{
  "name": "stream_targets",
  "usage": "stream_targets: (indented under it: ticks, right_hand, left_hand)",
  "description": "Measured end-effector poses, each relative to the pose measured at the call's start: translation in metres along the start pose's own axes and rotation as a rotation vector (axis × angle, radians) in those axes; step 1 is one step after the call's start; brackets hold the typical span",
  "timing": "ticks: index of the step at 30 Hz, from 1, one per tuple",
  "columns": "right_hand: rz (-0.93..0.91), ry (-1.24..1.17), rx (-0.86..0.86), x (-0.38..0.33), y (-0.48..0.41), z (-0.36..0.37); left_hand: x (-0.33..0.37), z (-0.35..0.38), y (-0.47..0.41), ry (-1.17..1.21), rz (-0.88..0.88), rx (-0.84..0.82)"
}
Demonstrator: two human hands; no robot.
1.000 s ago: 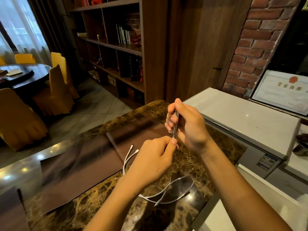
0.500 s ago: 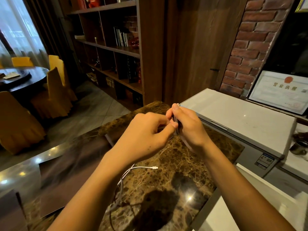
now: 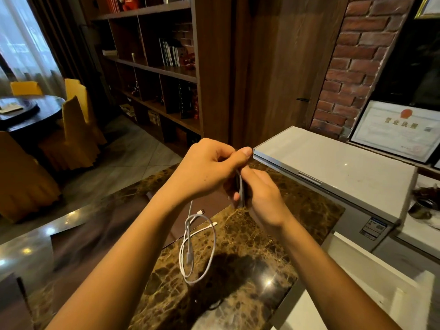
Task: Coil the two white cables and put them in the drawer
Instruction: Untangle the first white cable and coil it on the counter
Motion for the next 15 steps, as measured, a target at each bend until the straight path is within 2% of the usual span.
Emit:
stream_targets:
  ticks: [5, 11, 15]
  right_hand:
    - [0.074, -0.05, -0.166, 0.005, 0.02, 0.023]
    - [0.119, -0.223, -0.22, -0.01, 0.031, 0.032]
    - [0.115, -0.276, -0.251, -0.016, 0.035, 0.033]
  left_hand:
    - [-0.005, 0.001, -0.009, 0.096, -0.027, 0.05]
    - [-0.013, 0.012, -0.004, 0.393, -0.181, 0.091]
    - [-0.017, 0.014, -0.003, 0.452, -0.222, 0.148]
Point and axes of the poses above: each hand's wrist, its own y-axis away from the middle knuckle, its own z-axis out of the palm, x = y × z, the point moved 10 cm from there along -y, towards the middle knuckle, and after that the axes turned 13 degrees about x, right-handed, at the moved point
